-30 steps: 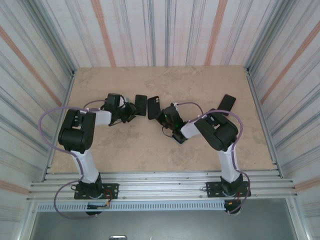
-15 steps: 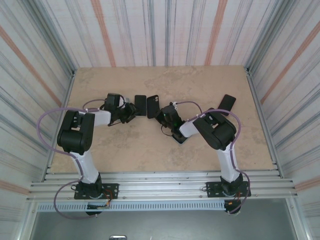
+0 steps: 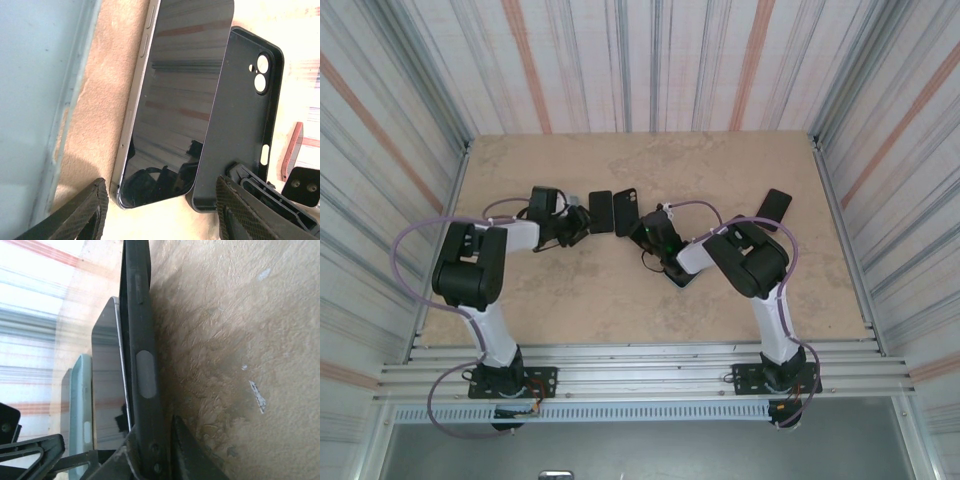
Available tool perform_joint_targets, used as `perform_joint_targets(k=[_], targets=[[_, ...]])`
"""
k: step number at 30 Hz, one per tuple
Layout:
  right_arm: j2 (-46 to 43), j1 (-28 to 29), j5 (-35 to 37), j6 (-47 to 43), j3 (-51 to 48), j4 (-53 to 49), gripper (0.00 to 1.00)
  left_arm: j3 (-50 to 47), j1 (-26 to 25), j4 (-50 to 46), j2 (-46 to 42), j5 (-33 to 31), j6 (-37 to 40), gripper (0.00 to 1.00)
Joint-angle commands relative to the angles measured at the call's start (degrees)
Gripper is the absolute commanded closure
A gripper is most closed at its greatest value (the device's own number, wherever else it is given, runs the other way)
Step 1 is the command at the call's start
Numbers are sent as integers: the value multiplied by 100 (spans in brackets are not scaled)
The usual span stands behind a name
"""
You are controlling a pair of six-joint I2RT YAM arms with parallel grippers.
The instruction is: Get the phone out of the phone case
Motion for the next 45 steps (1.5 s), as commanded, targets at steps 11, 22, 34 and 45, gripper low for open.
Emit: perform_joint_targets(k=[11, 22, 34, 45], targets=[[-41, 49, 281, -1052, 88, -326, 62, 262, 46, -536, -542, -47, 369, 38], [-207, 93, 629, -1935, 141, -941, 59, 449, 41, -867, -878, -8, 573, 37], [57, 92, 774, -2081, 236, -1354, 61, 493, 40, -946, -956, -6, 646, 37], [-6, -67, 410, -2409, 376, -1365, 60, 572, 45, -1014, -976, 44, 697, 36]])
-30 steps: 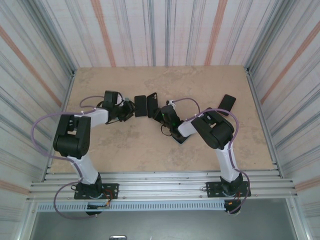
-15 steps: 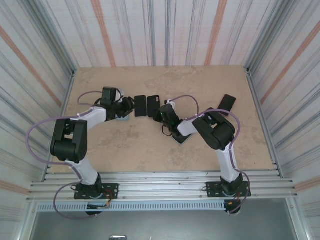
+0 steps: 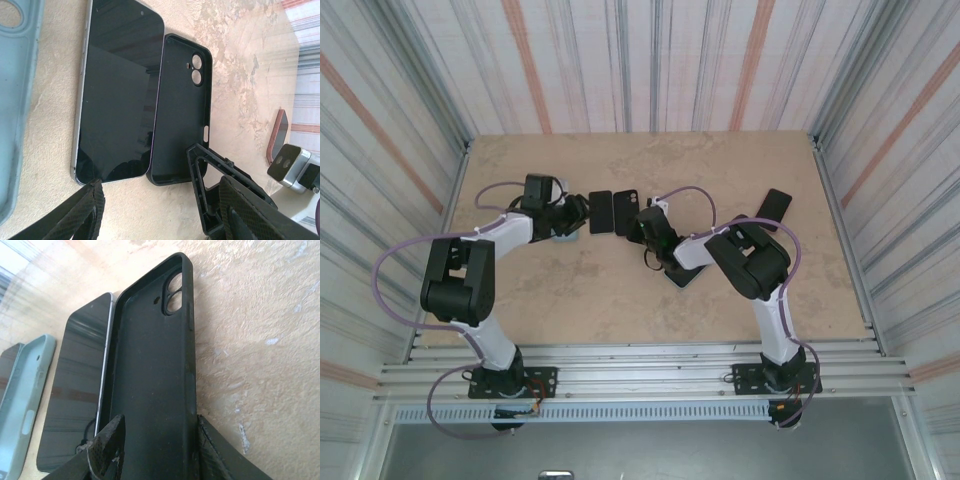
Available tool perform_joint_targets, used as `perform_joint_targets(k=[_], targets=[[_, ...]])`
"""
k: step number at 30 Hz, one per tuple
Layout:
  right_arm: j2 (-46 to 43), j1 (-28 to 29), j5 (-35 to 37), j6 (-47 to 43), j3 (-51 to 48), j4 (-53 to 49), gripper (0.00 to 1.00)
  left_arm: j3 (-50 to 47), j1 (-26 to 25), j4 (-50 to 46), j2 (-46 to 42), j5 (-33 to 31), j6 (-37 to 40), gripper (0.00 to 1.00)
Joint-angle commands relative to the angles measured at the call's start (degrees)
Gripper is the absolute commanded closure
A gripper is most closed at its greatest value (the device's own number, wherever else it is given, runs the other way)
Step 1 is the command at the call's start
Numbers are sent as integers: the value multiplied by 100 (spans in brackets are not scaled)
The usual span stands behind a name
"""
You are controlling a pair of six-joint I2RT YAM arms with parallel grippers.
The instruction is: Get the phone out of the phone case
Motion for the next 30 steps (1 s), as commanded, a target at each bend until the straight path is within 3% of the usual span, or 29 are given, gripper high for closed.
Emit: perform_joint_targets(k=[1, 13, 20, 25, 30], targets=[[48, -101, -115, -329, 21, -526, 59, 177, 47, -159, -289, 51, 164, 36], [-1228, -253, -179, -946, -207, -1515, 39, 307, 39, -559, -891, 167, 451, 33], [-2394, -486, -348, -880, -768, -2363, 19, 106, -43, -739, -1421, 202, 655, 24], [-3150, -760, -623, -274, -932, -3562, 16, -144, -253, -729, -1720, 117, 867, 12], [-3795, -821, -755, 285, -1187, -4633, 10, -401, -490, -592, -1927, 100, 829, 7]])
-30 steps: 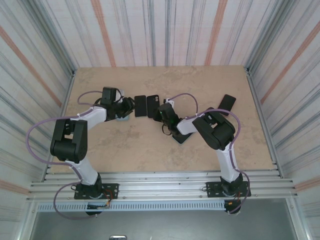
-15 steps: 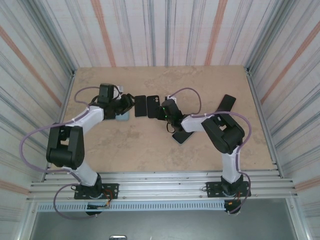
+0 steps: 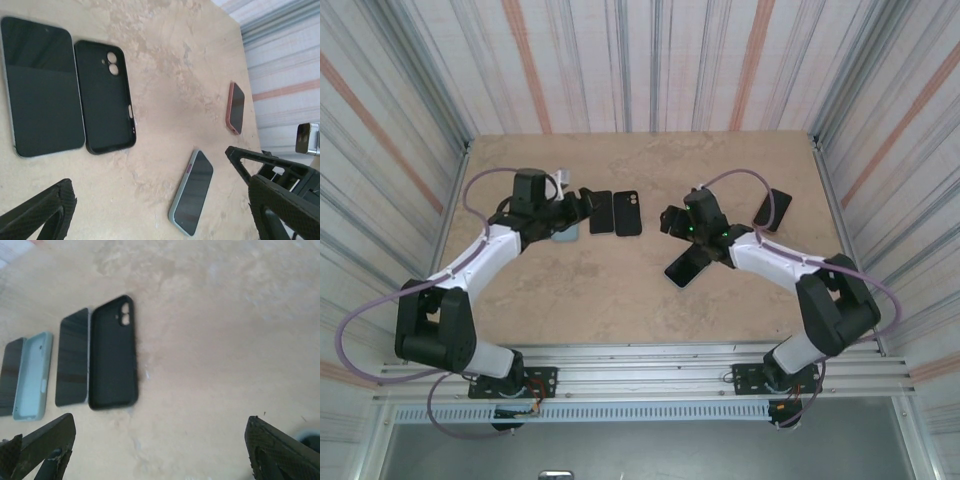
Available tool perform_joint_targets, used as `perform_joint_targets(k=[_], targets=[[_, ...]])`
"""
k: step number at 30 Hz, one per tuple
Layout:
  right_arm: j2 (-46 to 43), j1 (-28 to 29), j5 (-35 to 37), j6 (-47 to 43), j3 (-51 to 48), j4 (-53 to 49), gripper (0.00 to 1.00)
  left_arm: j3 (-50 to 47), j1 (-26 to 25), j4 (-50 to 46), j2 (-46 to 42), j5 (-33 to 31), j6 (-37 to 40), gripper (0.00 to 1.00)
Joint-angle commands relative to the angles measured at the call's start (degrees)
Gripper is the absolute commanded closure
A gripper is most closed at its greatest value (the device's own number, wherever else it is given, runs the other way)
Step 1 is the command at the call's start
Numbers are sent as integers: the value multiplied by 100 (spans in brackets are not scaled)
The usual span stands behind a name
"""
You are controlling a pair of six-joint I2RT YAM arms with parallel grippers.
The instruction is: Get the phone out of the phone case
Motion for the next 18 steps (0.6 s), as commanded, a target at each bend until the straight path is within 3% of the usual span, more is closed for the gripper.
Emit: perform_joint_targets(k=[1, 6, 11, 18], targets=[[-454, -5, -131, 650, -220, -1326, 9, -212, -130, 18, -275, -6, 146, 6], [-1109, 3, 3, 1177, -574, -2067, 1, -525, -211, 374, -441, 123, -98, 1], [-1325, 3, 120, 1641, -696, -2723, 1, -651, -239, 569, -511, 257, -222, 1], [-1054, 238, 100, 2202, -743, -2463, 1, -703, -272, 622, -402, 340, -256, 1]])
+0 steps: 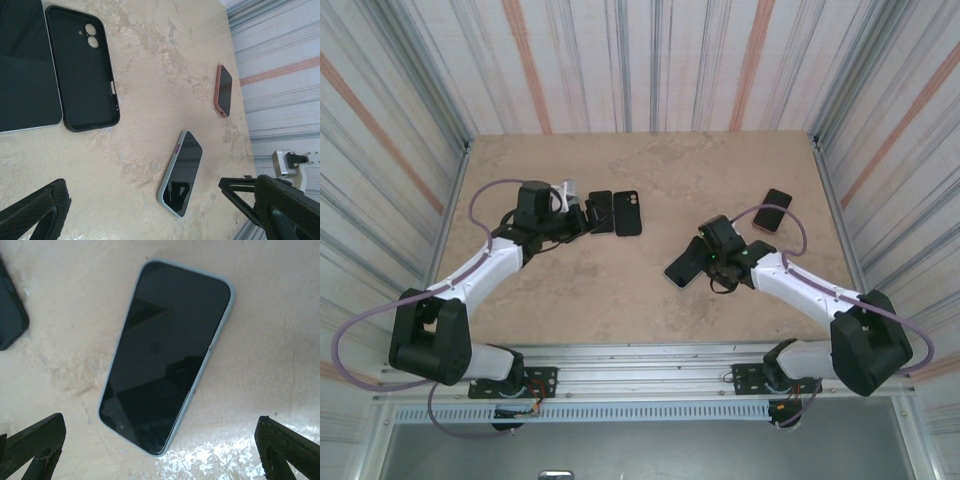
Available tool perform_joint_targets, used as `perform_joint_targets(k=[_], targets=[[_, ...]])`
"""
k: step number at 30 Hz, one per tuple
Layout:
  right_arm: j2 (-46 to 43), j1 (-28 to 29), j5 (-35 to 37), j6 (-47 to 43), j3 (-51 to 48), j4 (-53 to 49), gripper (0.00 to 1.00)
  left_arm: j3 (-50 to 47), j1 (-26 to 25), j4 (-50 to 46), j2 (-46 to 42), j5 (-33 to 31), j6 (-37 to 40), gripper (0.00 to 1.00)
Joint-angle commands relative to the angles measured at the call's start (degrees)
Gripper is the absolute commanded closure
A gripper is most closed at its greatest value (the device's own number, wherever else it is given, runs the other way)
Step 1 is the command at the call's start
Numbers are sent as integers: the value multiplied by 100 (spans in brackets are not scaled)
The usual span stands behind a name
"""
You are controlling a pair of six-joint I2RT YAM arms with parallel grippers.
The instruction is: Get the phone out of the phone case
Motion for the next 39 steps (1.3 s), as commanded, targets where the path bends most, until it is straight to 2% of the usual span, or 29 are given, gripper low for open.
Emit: perform_joint_targets(k=[1, 9, 16, 26, 32, 39], targets=[[275, 148, 147, 455, 77, -135, 1, -97, -56, 148, -68, 135, -58, 1], [1036, 101, 18, 703, 327, 154, 1, -139, -56, 135, -118, 174, -41, 1], [1705, 49, 206, 793, 976, -415, 1, -177, -52, 152, -118, 145, -39, 1], [2792, -5, 288, 732, 2222, -1905, 1, -247, -56, 69, -203, 67, 47, 1], [3182, -125, 90, 712, 2578, -2106, 0, -368, -56, 134, -234, 27, 47, 1], [3343, -341, -83, 721, 2628, -2068, 5, -362, -56, 154, -200, 32, 78, 1]])
